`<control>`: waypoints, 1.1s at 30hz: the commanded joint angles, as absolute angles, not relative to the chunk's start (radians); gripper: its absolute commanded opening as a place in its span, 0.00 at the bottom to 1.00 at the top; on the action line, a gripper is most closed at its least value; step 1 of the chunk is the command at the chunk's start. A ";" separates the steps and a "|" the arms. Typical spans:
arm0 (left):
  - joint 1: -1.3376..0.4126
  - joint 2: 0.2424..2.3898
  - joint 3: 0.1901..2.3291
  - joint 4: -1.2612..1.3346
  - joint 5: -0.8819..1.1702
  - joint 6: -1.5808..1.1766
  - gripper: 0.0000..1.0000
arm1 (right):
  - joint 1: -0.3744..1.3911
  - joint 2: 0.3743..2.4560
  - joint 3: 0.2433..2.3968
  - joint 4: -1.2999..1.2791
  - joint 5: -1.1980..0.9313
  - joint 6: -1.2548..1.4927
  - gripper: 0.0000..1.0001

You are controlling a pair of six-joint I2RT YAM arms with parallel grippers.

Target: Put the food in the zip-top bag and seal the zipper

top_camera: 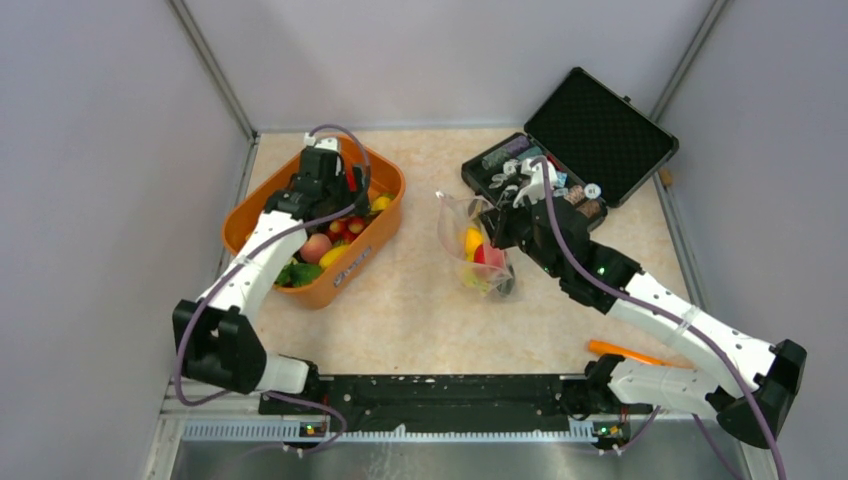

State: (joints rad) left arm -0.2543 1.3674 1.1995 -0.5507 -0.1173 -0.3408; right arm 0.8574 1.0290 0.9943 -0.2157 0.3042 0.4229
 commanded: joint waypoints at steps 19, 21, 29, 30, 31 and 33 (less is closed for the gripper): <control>-0.173 1.616 1.295 -0.573 0.133 -0.282 0.43 | 0.865 1.025 0.994 -0.162 0.275 0.435 0.01; -0.173 1.593 1.299 -0.583 0.132 -0.280 0.36 | 0.866 1.024 0.992 -0.162 0.278 0.434 0.01; -0.173 1.452 1.275 -0.576 0.093 -0.281 0.31 | 0.866 1.027 0.982 -0.149 0.261 0.439 0.01; -0.173 1.434 1.272 -0.573 0.089 -0.281 0.31 | 0.866 1.027 0.983 -0.151 0.262 0.438 0.01; -0.173 1.415 1.267 -0.569 0.082 -0.282 0.31 | 0.866 1.026 0.986 -0.153 0.263 0.437 0.01; -0.173 1.379 1.259 -0.561 0.069 -0.282 0.31 | 0.865 1.025 0.989 -0.157 0.267 0.435 0.01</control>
